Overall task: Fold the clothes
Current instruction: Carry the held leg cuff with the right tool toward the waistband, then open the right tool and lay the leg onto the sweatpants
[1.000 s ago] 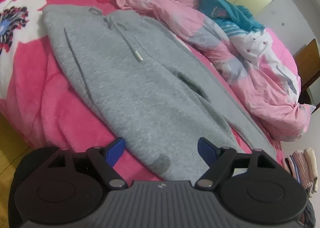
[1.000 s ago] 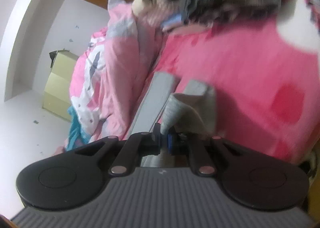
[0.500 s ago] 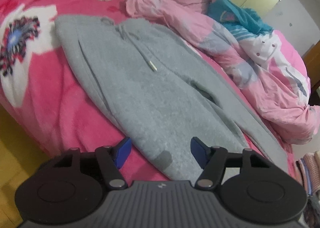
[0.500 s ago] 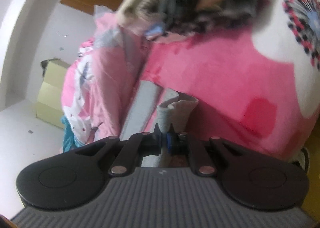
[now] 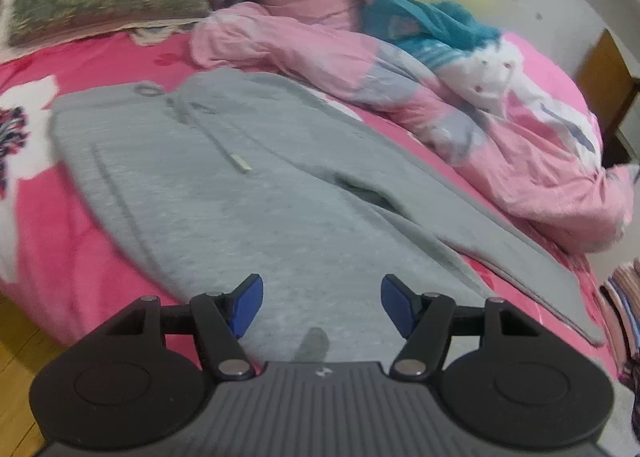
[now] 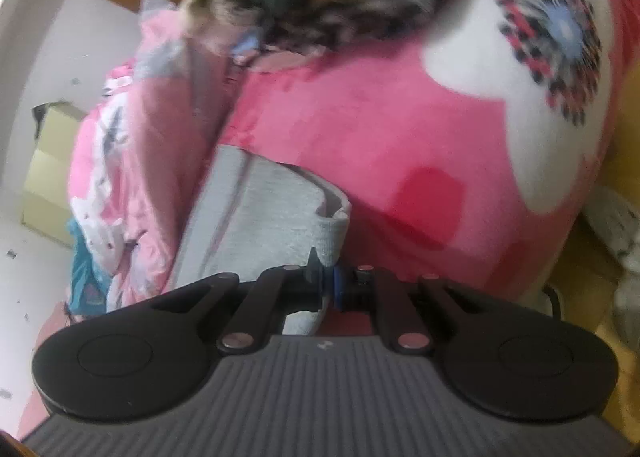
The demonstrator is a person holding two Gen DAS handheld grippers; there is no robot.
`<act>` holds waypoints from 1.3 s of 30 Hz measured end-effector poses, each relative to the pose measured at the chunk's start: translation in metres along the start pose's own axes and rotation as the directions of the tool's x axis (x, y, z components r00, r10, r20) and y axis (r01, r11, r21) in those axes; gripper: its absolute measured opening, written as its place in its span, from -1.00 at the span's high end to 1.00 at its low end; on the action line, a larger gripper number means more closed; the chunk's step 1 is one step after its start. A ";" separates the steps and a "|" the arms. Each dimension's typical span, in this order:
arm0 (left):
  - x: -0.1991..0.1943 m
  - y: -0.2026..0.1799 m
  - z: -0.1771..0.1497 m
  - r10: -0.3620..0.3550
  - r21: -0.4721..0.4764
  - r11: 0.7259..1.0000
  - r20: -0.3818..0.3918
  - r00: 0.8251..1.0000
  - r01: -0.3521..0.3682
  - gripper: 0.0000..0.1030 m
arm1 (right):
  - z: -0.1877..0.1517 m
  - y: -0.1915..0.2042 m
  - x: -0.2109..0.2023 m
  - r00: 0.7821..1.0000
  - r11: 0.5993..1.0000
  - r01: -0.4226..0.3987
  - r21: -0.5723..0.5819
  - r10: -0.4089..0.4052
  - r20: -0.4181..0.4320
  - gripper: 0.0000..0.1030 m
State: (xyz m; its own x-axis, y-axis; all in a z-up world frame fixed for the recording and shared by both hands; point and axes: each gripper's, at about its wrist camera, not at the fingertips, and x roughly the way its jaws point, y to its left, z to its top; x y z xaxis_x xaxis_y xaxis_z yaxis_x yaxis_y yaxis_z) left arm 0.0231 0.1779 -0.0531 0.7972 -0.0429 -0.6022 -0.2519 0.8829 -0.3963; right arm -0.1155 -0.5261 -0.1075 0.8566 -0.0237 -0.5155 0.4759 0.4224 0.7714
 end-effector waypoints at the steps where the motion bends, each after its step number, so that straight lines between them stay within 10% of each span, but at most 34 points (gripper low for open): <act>1: 0.004 -0.004 -0.001 -0.003 0.014 1.000 -0.006 1.000 0.003 -0.28 | 0.001 0.000 0.001 1.000 1.000 0.010 -0.011 -0.010 -0.006 0.94; 5: 0.021 -0.018 -0.007 -0.008 0.058 0.998 -0.032 0.999 0.010 -0.28 | 0.007 -0.025 0.005 0.993 0.993 0.105 0.051 -0.102 -0.059 0.77; 10: 0.032 -0.031 -0.009 -0.001 0.136 0.991 -0.037 0.999 0.006 -0.28 | 0.028 -0.009 -0.017 0.961 0.966 0.254 -0.055 -0.245 0.124 0.69; 17: 0.050 -0.065 -0.014 -0.055 0.252 0.965 -0.052 0.997 0.066 -0.28 | 0.044 0.072 0.050 0.996 0.926 0.082 -0.369 -0.082 0.017 -0.06; 23: 0.072 -0.081 -0.024 -0.068 0.281 0.955 -0.105 0.992 0.095 -0.28 | 0.046 0.099 0.127 0.987 0.821 0.048 -0.569 -0.125 -0.098 -0.12; 25: 0.075 -0.083 -0.025 -0.062 0.291 0.952 -0.108 0.992 0.091 -0.28 | 0.047 0.102 0.148 0.981 0.786 0.043 -0.616 -0.151 -0.125 -0.05; 28: 0.078 -0.085 -0.026 -0.051 0.307 0.948 -0.112 0.992 0.083 -0.28 | 0.041 0.108 0.157 0.974 0.741 0.020 -0.672 -0.165 -0.153 0.93; 31: 0.081 -0.088 -0.026 -0.036 0.317 0.946 -0.117 0.992 0.072 -0.28 | 0.024 0.124 0.128 0.985 0.705 -0.079 -0.705 -0.056 -0.165 0.94; 35: 0.085 -0.093 -0.025 -0.011 0.335 0.941 -0.121 0.993 0.052 -0.29 | -0.034 0.161 0.058 0.958 0.445 -0.287 -0.848 0.156 -0.242 0.88; 39: 0.088 -0.099 -0.026 0.009 0.352 0.935 -0.124 0.992 0.036 -0.33 | -0.094 0.176 0.019 0.921 0.186 -0.389 -0.902 0.112 -0.374 0.64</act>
State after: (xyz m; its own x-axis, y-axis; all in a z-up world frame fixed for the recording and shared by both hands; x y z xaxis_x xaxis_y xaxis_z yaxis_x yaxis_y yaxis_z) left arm 0.1039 0.0750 -0.0849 0.7207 -0.0928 -0.6870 -0.0139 0.9889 -0.1481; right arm -0.0344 -0.3668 -0.0167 0.7676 0.3642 -0.5274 -0.4246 0.9054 0.0073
